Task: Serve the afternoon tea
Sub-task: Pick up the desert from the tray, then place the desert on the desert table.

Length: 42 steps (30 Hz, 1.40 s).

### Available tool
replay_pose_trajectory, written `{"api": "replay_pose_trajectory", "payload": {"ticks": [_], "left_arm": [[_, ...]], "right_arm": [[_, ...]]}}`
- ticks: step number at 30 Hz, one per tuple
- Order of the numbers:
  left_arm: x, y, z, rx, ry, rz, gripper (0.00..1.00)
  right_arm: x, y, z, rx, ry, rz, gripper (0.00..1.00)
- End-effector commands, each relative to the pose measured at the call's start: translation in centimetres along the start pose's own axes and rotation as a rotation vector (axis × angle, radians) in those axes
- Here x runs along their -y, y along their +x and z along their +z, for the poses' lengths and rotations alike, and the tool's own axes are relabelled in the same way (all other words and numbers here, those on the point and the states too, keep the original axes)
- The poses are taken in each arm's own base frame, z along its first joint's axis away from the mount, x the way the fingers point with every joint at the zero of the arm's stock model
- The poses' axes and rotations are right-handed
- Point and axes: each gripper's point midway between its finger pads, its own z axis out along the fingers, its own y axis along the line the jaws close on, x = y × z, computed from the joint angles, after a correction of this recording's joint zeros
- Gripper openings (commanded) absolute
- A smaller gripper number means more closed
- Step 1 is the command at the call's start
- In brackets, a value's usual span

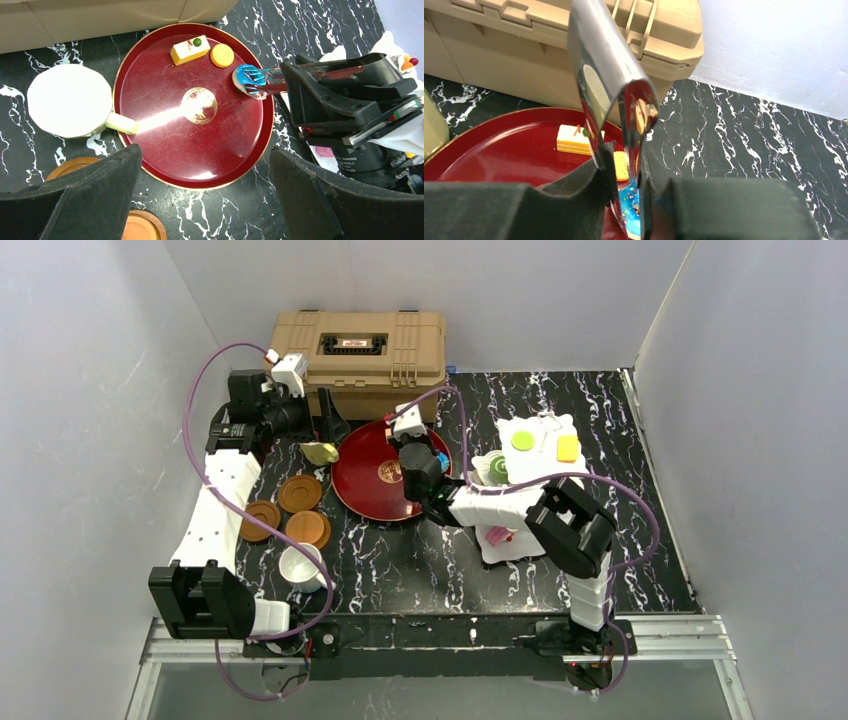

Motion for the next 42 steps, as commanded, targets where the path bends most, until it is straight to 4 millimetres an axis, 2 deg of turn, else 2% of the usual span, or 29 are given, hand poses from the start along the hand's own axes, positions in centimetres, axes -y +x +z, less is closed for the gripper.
{"api": "replay_pose_trajectory", "payload": {"ticks": [1, 8, 12, 15, 18, 19, 22, 25, 26, 31, 36, 42], "left_arm": [[0.6, -1.4, -0.6, 0.028, 0.020, 0.005, 0.98], [0.8, -1.6, -0.8, 0.026, 0.027, -0.006, 0.98], [0.9, -1.7, -0.8, 0.022, 0.031, -0.010, 0.98], [1.0, -1.7, -1.0, 0.019, 0.029, -0.006, 0.98], [0.9, -1.9, -1.2, 0.022, 0.017, 0.007, 0.98], [0.9, -1.9, -1.3, 0.023, 0.015, 0.011, 0.98], [0.9, -1.9, -1.6, 0.026, 0.011, 0.018, 0.98], [1.2, -2.1, -1.8, 0.029, 0.019, 0.018, 0.98], [1.3, -2.2, -1.8, 0.032, 0.021, 0.016, 0.98], [1.5, -2.7, -2.1, 0.041, 0.022, 0.026, 0.98], [1.5, -2.7, -2.1, 0.036, 0.021, 0.025, 0.98], [1.4, -2.9, -2.1, 0.037, 0.019, 0.028, 0.98]], "right_arm": [[1.6, -3.8, -0.7, 0.065, 0.011, 0.057, 0.23], [2.1, -6.9, -1.8, 0.113, -0.035, 0.063, 0.12], [1.9, -9.4, -3.5, 0.156, -0.079, 0.048, 0.10], [1.5, -12.1, -5.8, 0.183, -0.154, 0.047, 0.10], [1.4, -15.0, -9.2, 0.208, -0.246, 0.064, 0.10], [1.1, -15.6, -10.6, 0.207, -0.282, 0.063, 0.10], [1.7, -17.2, -13.8, 0.201, -0.355, 0.083, 0.10], [3.1, -18.4, -16.8, 0.183, -0.431, 0.130, 0.10], [3.7, -18.3, -17.8, 0.163, -0.456, 0.136, 0.10], [8.5, -18.0, -21.9, 0.098, -0.517, 0.172, 0.10], [13.3, -16.6, -23.2, 0.029, -0.453, 0.136, 0.10], [18.3, -17.2, -24.0, 0.023, -0.372, 0.129, 0.10]]}}
